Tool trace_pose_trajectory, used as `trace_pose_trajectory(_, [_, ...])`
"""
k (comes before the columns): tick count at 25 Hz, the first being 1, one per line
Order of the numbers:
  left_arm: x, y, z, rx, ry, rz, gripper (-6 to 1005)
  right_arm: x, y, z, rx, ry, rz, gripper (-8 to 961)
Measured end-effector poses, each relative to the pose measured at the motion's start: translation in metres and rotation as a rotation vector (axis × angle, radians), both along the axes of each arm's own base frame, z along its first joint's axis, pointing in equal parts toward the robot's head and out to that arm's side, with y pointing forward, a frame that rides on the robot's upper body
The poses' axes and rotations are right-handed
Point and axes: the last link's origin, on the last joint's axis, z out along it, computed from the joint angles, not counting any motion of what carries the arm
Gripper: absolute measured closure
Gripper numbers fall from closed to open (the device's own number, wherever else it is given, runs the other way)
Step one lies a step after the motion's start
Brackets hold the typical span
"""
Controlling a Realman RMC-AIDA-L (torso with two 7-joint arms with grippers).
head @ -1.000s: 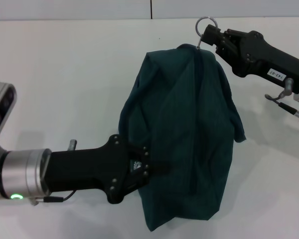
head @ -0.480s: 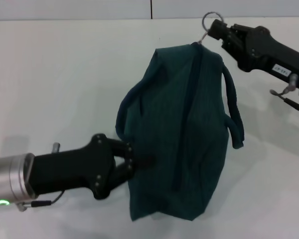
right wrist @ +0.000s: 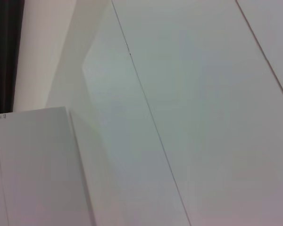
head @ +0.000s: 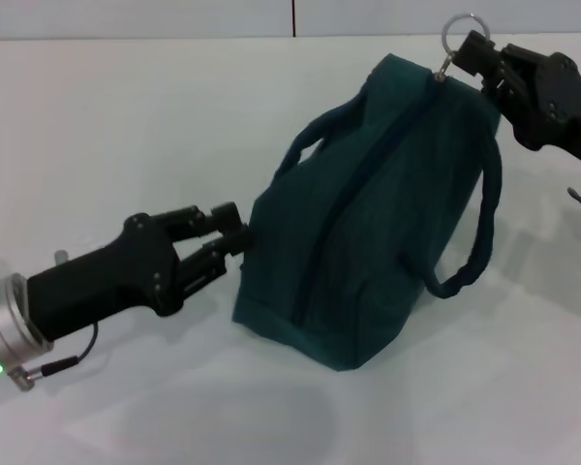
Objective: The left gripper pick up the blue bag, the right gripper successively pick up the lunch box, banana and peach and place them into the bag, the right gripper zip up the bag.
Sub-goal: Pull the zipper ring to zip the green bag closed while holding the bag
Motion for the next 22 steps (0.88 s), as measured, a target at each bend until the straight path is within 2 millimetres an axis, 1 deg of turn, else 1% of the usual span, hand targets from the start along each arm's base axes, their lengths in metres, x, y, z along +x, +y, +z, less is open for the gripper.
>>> trace_pose_trajectory(6, [-0.004,0.005,0.008,0.081,-0.027,0.047,759,0.001,-0.001,-0.003,-0.011,0.001,-0.008,861])
trace_pose_trajectory(8, [-0.001,0.009,0.013,0.084,-0.024,0.029,609,0.002,-0.001,-0.003,-0.011,-0.001,-0.014,860])
trace_pose_trajectory(9, [0.003,0.015,0.016,0.072,-0.018,0.013,534,0.003,-0.001,-0.003,-0.011,-0.002,-0.016,860])
trace_pose_trajectory(11, [0.012,0.025,0.022,0.036,0.002,-0.017,437,0.004,-0.001,-0.004,-0.01,-0.003,-0.02,859])
trace_pose_trajectory(13, [0.031,0.041,0.03,-0.03,0.065,-0.079,340,0.004,-0.001,-0.004,-0.009,-0.004,-0.024,858])
trace_pose_trajectory(14, [0.037,0.045,0.032,-0.045,0.083,-0.094,292,0.005,-0.001,-0.004,-0.009,-0.005,-0.027,858])
trace_pose_trajectory(18, [0.073,0.074,0.045,-0.125,0.193,-0.089,182,0.008,-0.002,-0.005,-0.012,-0.003,-0.045,856])
trace_pose_trajectory(19, [0.089,0.082,0.048,-0.142,0.241,-0.091,155,0.008,-0.001,-0.006,-0.012,-0.003,-0.049,856])
trace_pose_trajectory(20, [0.098,0.087,0.049,-0.156,0.276,-0.084,127,0.009,-0.001,-0.006,-0.012,-0.004,-0.053,856])
trace_pose_trajectory(21, [0.111,0.092,0.05,-0.179,0.33,-0.075,130,0.01,-0.001,-0.006,-0.011,-0.006,-0.057,855])
trace_pose_trajectory(22, [0.119,0.095,0.05,-0.193,0.363,-0.073,132,0.01,0.0,-0.006,-0.009,-0.009,-0.062,855])
